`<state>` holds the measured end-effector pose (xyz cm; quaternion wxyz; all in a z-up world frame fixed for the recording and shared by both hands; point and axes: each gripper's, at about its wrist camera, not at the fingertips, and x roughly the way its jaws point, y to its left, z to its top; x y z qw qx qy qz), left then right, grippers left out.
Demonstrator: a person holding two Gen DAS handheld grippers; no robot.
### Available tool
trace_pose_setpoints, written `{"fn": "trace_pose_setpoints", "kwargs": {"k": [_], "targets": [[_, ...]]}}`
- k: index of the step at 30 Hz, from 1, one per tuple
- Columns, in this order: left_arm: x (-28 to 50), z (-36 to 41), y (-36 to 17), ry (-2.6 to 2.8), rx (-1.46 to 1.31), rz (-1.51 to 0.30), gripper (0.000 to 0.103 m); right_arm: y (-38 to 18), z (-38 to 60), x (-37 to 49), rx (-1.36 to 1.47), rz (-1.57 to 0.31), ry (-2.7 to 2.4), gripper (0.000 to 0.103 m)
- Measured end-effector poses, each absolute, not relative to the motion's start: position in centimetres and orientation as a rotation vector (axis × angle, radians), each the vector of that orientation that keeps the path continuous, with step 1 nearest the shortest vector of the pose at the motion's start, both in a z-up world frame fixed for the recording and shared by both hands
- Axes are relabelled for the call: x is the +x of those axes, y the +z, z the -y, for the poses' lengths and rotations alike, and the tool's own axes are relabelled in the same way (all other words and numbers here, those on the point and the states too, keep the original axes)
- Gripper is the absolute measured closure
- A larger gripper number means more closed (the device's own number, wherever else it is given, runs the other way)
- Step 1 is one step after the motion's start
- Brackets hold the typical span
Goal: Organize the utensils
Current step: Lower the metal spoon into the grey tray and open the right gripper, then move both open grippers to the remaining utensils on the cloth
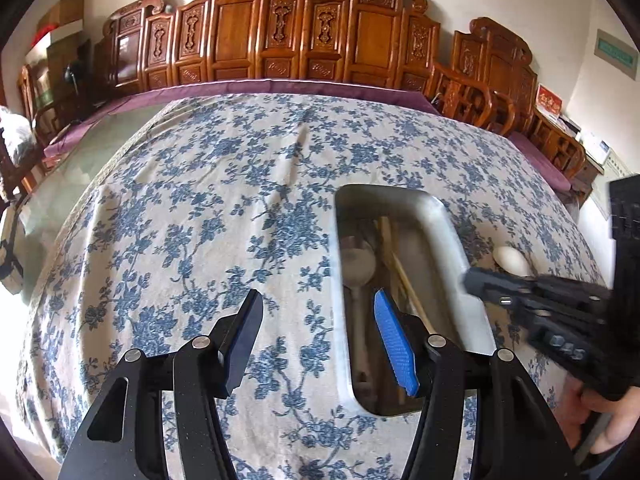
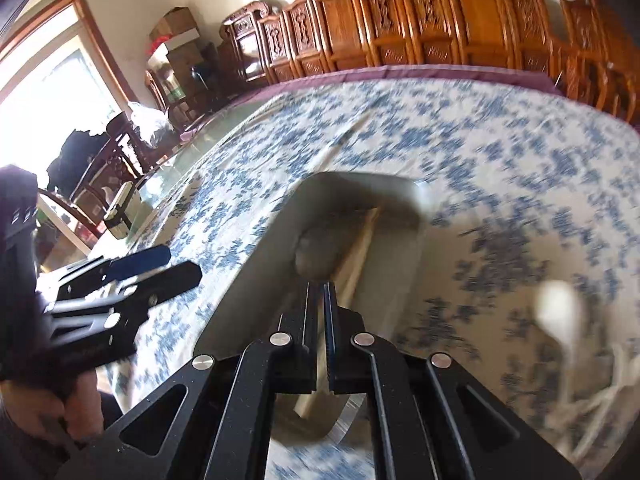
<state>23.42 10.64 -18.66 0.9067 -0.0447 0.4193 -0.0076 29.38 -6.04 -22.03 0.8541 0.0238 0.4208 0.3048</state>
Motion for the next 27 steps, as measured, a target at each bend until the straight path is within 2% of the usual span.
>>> {"fn": "trace_pose_setpoints", "kwargs": {"k": [2, 9, 15, 18, 27], "targets": [[23.4, -9.9, -18.7, -0.023, -0.08, -0.862, 0.041, -21.4, 7.8, 28.5, 0.022, -0.859, 0.623, 0.097], [23.0, -6.9, -18.4, -0.066, -0.049, -0.845, 0.035, -20.0, 15.6, 26.5, -0.014, -0.806, 0.493, 0.097], [22.5, -4.4, -18.4, -0.101, -0.031, -0.83, 0.033, -20.1, 21.6, 25.5, -0.03, -0.797, 0.38, 0.097], [22.2, -3.2, -18.4, -0.108, -0.004, -0.829, 0.033, -20.5, 23.8, 25.2, -0.046, -0.793, 0.33, 0.086], [21.4, 0.4, -18.4, -0.179, 0.008, -0.823, 0.032, -23.0, 27.3, 25.0, 0.001, -0.833, 0.277, 0.085]]}}
